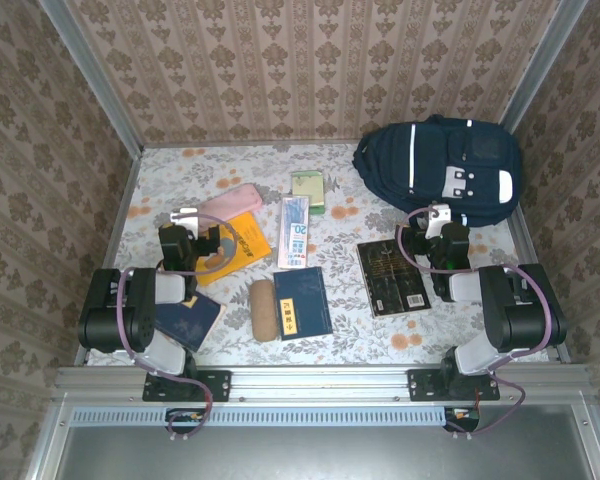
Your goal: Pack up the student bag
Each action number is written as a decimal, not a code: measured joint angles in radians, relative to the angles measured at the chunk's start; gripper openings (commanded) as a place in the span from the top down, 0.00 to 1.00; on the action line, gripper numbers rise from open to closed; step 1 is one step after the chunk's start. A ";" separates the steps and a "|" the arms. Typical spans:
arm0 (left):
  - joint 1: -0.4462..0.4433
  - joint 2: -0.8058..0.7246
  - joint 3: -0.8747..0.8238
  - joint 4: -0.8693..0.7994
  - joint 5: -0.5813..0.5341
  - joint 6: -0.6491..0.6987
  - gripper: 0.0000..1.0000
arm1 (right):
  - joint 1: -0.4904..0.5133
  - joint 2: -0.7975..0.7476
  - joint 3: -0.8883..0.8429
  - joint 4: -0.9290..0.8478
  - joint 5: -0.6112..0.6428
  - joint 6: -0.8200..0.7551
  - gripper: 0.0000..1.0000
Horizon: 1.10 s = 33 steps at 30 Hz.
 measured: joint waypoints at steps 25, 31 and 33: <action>-0.529 -0.558 0.572 -0.888 -0.004 0.028 0.00 | 0.542 -0.495 0.510 -0.676 0.223 0.016 0.00; -0.522 -0.501 0.867 -1.326 -0.076 -0.238 0.00 | 0.542 -0.389 0.909 -1.040 0.290 0.172 0.00; -0.458 -0.510 0.840 -1.396 -0.056 -0.325 0.00 | 0.518 -0.354 0.943 -1.083 0.264 0.208 0.00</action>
